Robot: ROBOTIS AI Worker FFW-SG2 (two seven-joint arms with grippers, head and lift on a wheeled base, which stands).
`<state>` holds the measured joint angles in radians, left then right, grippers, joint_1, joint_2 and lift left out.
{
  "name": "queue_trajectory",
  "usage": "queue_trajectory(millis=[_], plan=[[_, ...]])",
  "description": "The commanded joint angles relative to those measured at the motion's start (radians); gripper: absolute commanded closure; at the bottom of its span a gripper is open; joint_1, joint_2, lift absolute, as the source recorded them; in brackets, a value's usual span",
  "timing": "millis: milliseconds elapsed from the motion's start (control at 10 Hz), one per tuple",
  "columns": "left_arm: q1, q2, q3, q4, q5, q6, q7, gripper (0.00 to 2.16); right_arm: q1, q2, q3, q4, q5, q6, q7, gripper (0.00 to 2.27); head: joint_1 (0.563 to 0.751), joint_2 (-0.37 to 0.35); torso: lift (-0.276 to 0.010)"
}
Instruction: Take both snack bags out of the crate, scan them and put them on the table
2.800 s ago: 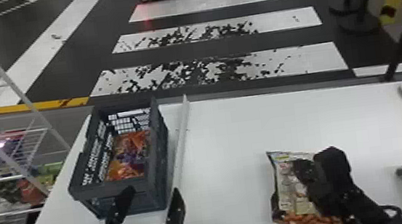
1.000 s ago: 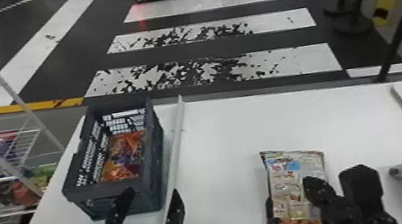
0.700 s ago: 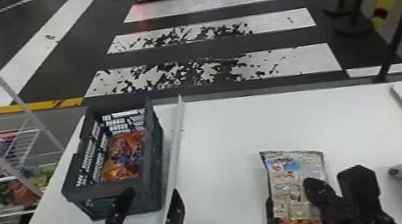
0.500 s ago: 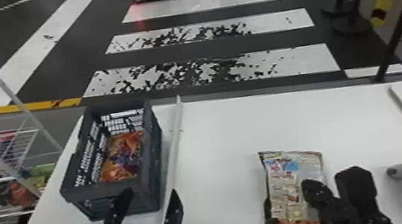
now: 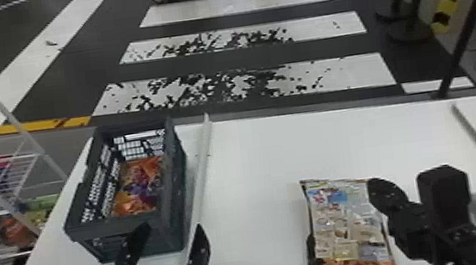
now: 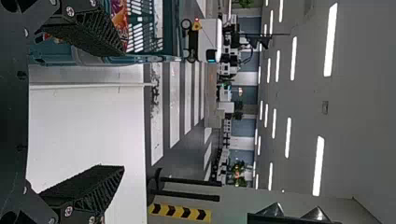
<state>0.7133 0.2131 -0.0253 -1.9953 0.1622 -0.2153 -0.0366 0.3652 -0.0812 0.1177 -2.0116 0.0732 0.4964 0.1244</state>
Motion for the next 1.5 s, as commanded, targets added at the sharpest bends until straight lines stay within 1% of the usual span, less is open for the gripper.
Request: queue_trajectory(millis=[0, 100, 200, 300, 500, 800, 1000, 1200, 1400], plan=[[0.002, 0.002, 0.002, -0.002, 0.0, 0.0, 0.001, 0.14, 0.009, 0.0, -0.052, -0.013, -0.026, -0.003, -0.034, 1.58, 0.695, 0.103, -0.093], [0.002, 0.0, 0.002, -0.003, 0.0, 0.0, 0.0, 0.14, 0.031, 0.0, -0.098, -0.029, -0.065, -0.015, -0.038, 1.03, 0.695, 0.072, -0.093], [0.002, -0.003, 0.001, -0.007, -0.001, -0.003, 0.0, 0.14, 0.044, -0.003, -0.135, -0.038, -0.079, -0.025, -0.038, 0.37, 0.695, 0.041, -0.093], [0.003, -0.003, -0.001, -0.008, -0.001, -0.012, 0.0, 0.14, 0.057, -0.009, -0.164, -0.053, -0.088, -0.015, -0.038, 0.14, 0.695, 0.011, -0.093], [0.006, -0.004, -0.002, -0.005, -0.001, -0.015, 0.0, 0.14, 0.08, -0.023, -0.207, -0.078, -0.107, 0.009, -0.038, 0.11, 0.695, -0.041, -0.093], [0.006, -0.003, -0.005, -0.011, -0.006, -0.012, -0.002, 0.15, 0.107, -0.026, -0.265, -0.093, -0.105, 0.021, -0.035, 0.11, 0.695, -0.095, -0.093], [0.006, -0.001, -0.007, -0.01, -0.007, -0.012, -0.002, 0.15, 0.115, -0.029, -0.277, -0.091, -0.093, 0.046, -0.023, 0.1, 0.695, -0.121, -0.093], [0.006, -0.001, -0.008, -0.008, -0.009, -0.012, -0.002, 0.15, 0.109, -0.034, -0.286, -0.061, -0.084, 0.058, 0.003, 0.1, 0.695, -0.136, -0.093], [0.008, -0.001, -0.008, -0.003, -0.009, -0.012, -0.002, 0.15, 0.072, -0.038, -0.306, 0.014, -0.07, 0.055, 0.021, 0.1, 0.695, -0.145, -0.093]])
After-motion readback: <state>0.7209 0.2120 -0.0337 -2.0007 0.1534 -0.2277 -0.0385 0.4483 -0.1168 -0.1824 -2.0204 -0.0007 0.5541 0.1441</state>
